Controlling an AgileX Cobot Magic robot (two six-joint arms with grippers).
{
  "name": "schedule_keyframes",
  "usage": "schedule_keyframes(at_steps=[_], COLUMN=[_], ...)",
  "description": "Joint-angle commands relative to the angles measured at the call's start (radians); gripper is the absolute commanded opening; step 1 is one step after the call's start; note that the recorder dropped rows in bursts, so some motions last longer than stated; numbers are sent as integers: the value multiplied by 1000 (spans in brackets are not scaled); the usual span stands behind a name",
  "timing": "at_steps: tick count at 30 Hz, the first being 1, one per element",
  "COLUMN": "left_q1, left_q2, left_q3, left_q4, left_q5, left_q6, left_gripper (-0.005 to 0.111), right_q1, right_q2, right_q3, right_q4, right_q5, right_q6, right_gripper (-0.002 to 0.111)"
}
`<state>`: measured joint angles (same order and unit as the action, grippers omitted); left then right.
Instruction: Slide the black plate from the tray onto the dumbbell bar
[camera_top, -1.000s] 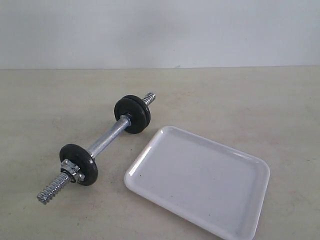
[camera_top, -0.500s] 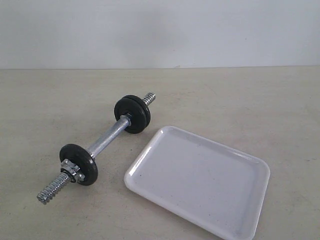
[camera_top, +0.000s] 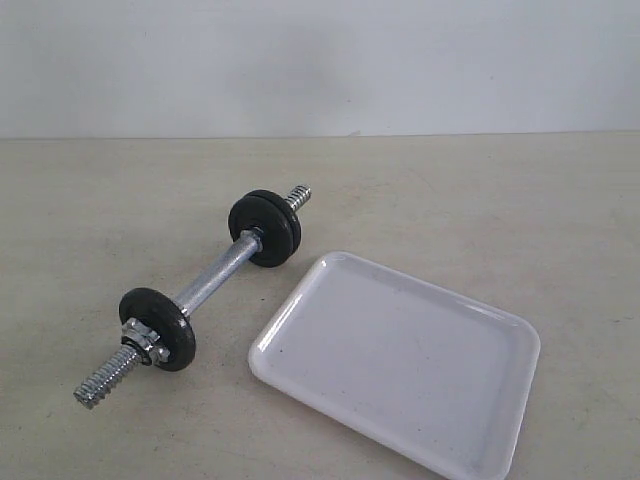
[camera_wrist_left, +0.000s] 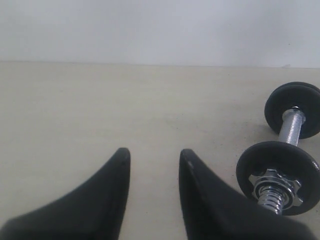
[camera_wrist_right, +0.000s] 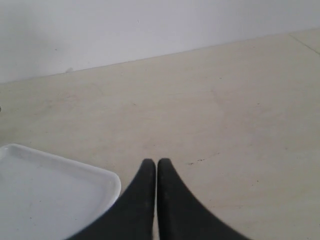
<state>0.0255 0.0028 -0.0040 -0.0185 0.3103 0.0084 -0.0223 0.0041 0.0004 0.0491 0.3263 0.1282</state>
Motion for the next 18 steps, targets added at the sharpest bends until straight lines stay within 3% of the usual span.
schedule_keyframes(at_steps=[1,18], left_q1=[3,3], left_q2=[-3,-3], left_q3=[4,4], left_q4=[1,1], left_q5=[1,1], left_q6=[-8,-8], left_gripper=[31,31], right_q1=[-7,-7], right_q2=[-4,-4], right_q3=[0,0], right_q4=[-1,-8], right_q5=[-3,-1], right_q6=[6,4], right_gripper=[0,0])
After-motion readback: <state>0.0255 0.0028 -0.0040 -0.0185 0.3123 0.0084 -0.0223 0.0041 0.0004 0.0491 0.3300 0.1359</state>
